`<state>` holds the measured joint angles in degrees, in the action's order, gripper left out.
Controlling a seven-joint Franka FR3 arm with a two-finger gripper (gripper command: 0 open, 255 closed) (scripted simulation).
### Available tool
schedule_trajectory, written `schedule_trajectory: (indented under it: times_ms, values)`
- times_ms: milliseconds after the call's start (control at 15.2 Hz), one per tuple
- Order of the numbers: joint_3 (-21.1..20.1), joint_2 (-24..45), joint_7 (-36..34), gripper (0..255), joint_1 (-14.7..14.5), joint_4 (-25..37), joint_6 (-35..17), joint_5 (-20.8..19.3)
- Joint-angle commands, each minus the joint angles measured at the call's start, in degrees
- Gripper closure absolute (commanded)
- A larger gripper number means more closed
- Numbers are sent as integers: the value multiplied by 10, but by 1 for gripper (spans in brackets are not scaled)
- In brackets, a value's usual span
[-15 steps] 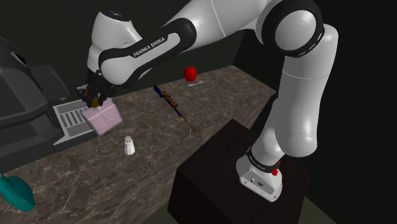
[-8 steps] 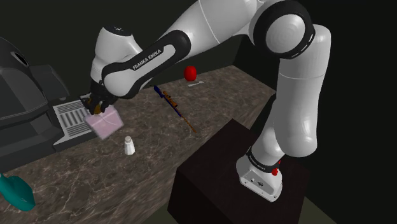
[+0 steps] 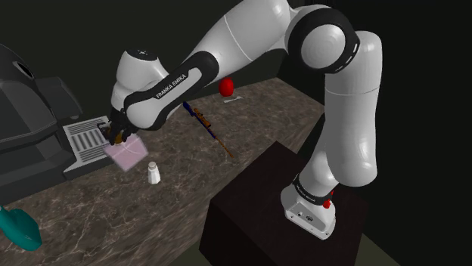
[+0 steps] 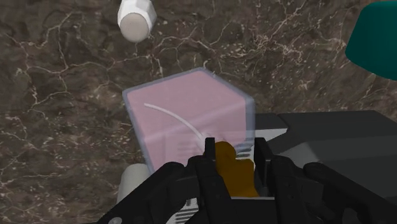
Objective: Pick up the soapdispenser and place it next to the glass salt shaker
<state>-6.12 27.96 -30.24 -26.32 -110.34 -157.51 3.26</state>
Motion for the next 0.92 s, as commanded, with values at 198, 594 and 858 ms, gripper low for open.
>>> schedule_trajectory:
  times_ms: [198,594,858]
  values:
    - [1,29,2,255,-1,1,-28,-1]
    - [1,51,3,255,-1,3,-48,-2]
    - [1,51,3,255,-1,3,-48,-2]
